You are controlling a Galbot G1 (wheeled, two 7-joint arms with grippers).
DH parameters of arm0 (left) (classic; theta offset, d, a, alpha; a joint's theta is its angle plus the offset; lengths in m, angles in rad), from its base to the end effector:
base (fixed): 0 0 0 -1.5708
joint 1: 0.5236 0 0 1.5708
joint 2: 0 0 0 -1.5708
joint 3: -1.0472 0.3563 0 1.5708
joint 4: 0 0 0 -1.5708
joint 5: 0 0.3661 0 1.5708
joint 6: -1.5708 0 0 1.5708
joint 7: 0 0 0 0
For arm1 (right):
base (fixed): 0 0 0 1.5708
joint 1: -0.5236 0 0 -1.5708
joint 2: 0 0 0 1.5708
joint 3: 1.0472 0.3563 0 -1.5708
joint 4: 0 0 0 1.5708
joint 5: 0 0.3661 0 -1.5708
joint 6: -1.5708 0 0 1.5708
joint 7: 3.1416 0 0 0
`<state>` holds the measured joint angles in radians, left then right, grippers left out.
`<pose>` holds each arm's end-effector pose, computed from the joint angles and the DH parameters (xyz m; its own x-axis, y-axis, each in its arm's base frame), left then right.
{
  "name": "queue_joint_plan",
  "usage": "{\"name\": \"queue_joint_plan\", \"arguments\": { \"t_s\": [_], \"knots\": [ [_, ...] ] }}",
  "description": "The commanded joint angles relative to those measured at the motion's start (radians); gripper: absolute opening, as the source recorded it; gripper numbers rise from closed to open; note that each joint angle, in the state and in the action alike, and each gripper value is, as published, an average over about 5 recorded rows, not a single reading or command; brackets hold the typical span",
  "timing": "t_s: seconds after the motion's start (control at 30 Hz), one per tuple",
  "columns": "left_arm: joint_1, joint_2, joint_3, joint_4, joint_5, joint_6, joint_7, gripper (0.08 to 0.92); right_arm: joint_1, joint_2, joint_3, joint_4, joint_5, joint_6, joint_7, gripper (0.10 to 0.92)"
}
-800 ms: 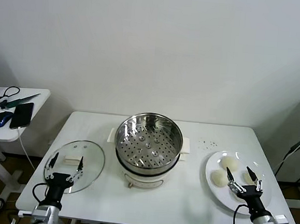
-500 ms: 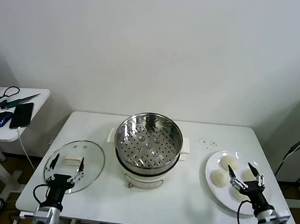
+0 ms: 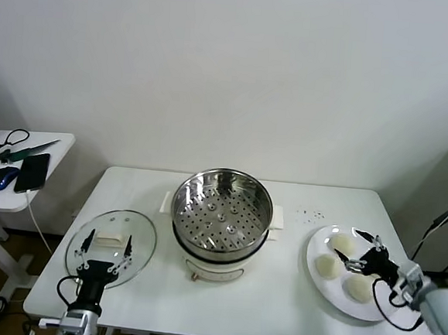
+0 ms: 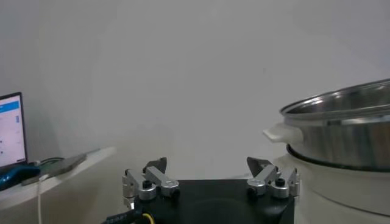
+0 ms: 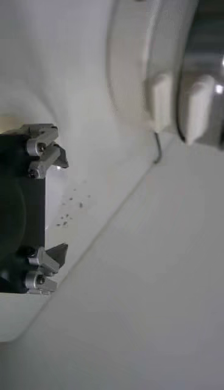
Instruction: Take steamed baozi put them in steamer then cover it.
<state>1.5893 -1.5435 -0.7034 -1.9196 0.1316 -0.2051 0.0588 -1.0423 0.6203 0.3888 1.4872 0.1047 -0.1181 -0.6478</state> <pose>0.1716 0.0678 -0.3712 -0.9985 -0.0547 -0.0032 -0.0539 0.9685 0.2431 0.3628 -0.2863 -0.2630 -0.7006 -0.3343 0.6304 -0.6823 0.5725 -0.4546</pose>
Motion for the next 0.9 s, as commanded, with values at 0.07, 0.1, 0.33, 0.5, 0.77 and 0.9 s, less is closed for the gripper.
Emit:
{"name": "queue_joint_plan", "arguments": {
  "t_s": [0.07, 0.1, 0.33, 0.5, 0.77, 0.9],
  "knots": [
    [0.008, -0.005, 0.008, 0.003, 0.010, -0.011, -0.006, 0.823, 0.688, -0.227, -0.723, -0.233, -0.130, -0.007, -0.252, 0.823],
    [0.008, -0.005, 0.007, 0.003, 0.009, -0.012, -0.006, 0.823, 0.765, -0.223, -0.809, -0.247, -0.135, -0.003, -0.275, 0.823],
    [0.001, -0.003, -0.003, 0.000, 0.004, -0.006, -0.009, 0.823, 0.970, -0.140, -1.087, -0.338, -0.175, 0.001, -0.385, 0.823],
    [0.000, 0.002, -0.012, -0.001, 0.003, -0.002, -0.010, 0.823, 0.992, -0.080, -1.128, -0.397, -0.221, 0.012, -0.426, 0.823],
    [-0.003, 0.002, -0.020, 0.008, -0.003, 0.005, -0.013, 0.823, 1.050, 0.038, -1.195, -0.491, -0.216, 0.017, -0.433, 0.823],
    [-0.006, 0.004, -0.022, 0.008, -0.006, 0.009, -0.013, 0.823, 1.063, 0.081, -1.218, -0.526, -0.218, 0.021, -0.435, 0.823]
  ]
}}
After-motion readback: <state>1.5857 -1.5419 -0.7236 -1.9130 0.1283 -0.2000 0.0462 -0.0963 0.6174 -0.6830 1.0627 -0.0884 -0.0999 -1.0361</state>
